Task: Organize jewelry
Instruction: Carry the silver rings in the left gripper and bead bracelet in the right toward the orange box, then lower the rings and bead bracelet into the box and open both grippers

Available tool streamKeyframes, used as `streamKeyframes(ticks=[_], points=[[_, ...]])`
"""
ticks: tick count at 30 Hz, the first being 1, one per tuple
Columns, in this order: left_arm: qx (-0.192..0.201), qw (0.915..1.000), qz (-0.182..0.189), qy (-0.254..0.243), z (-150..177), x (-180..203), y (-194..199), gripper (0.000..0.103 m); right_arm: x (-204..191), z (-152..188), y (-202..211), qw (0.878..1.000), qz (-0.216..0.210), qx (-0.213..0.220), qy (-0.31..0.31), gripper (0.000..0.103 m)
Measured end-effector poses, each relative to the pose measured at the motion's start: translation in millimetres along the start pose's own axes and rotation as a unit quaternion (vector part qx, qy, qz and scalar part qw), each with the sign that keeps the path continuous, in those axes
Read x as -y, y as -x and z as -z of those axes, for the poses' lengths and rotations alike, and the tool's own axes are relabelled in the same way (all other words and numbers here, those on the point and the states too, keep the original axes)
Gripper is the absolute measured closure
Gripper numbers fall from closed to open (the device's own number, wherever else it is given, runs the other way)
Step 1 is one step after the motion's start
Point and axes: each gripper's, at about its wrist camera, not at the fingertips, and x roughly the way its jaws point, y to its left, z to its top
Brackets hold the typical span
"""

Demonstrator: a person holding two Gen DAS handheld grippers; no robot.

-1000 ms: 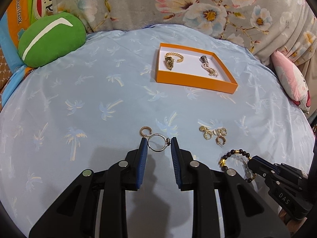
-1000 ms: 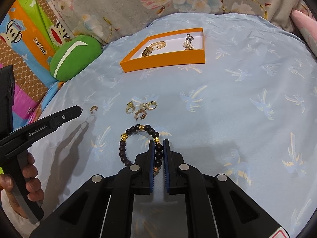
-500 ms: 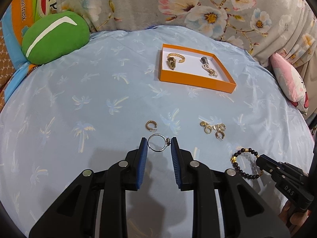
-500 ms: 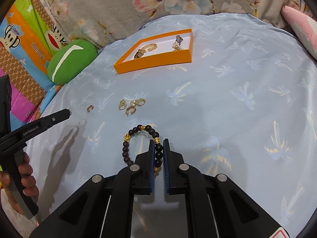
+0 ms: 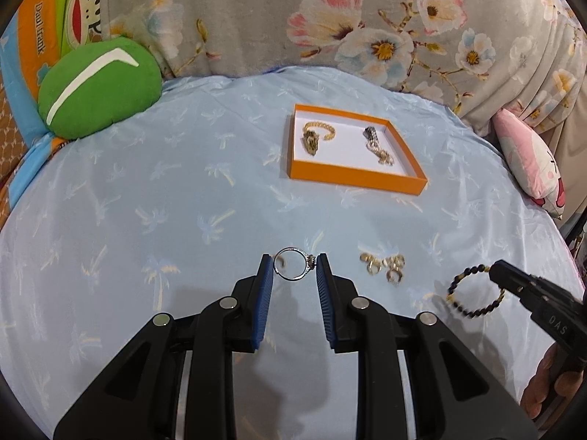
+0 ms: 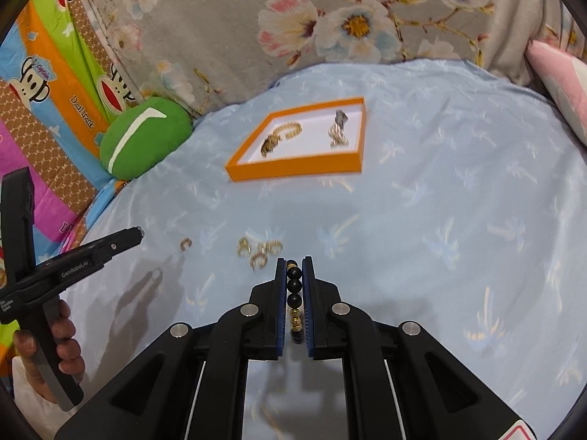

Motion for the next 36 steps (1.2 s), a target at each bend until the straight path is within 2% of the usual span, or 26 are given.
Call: streamKeyframes(ticks=[7,16,24,36], points=[[0.03,0.9994,-0.004,-0.018,-44,13,-14,0.079,-1,-63,-12,0.999,0.001,0.04,0.023,0.096],[0.041,0.9989,-0.01,-0.022,-106,30,-71,0.079,4,-131,-70,0.999,-0.003,0.048,0.022,0.096],[0.025,0.9995,-0.009,-0.016,-128,46,-128,0.08,12,-143,-126,0.999,-0.011,0.029,0.007,0.096],[-0.014,0.9995,-0.017,-0.023,-122,56,-188,0.08,43,-131,-178,1.0,0.005,-0.008,-0.02,0.095]])
